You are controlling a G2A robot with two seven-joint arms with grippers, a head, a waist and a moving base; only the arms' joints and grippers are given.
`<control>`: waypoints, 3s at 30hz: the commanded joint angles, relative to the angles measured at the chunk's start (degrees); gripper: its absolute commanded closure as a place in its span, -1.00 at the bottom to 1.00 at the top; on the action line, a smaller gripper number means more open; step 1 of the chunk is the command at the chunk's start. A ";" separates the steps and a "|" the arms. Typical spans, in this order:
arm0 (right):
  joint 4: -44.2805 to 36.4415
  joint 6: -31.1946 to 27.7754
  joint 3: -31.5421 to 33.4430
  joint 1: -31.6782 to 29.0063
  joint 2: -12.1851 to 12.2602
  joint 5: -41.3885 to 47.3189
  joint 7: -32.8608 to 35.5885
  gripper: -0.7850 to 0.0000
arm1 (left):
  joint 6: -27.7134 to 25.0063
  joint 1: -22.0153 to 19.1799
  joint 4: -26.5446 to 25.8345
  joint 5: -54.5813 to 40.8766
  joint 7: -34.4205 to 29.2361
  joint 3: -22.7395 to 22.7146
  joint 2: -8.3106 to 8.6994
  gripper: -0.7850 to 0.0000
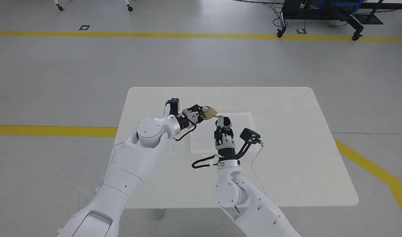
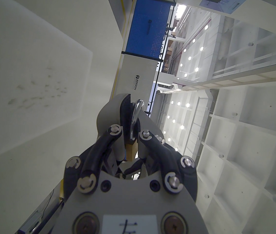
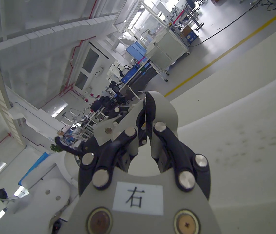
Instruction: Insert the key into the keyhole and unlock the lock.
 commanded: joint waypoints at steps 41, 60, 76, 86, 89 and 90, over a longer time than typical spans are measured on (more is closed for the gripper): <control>-7.00 -16.53 15.19 -10.12 0.17 21.28 36.90 1.00 | -3.47 0.78 -1.35 2.49 -2.14 -3.47 0.69 1.00; -9.11 -14.31 14.88 -10.33 -0.08 21.55 36.66 1.00 | -2.30 0.49 -1.18 6.49 -2.95 -1.70 0.67 1.00; -8.82 -13.34 14.89 -10.00 -0.33 21.04 35.42 1.00 | -2.54 0.48 -1.26 6.55 -3.68 -1.86 0.68 1.00; -8.19 -11.01 14.81 -8.74 -0.63 21.29 34.93 1.00 | -2.62 0.57 -1.58 6.75 -4.66 -1.75 0.71 1.00; -8.05 -10.70 14.43 -8.38 -0.74 21.06 34.91 1.00 | -2.73 0.58 -1.61 6.80 -4.75 -1.74 0.71 1.00; -8.03 -10.61 14.34 -8.33 -0.77 21.02 34.85 1.00 | -2.74 0.58 -1.64 6.91 -4.85 -1.70 0.72 1.00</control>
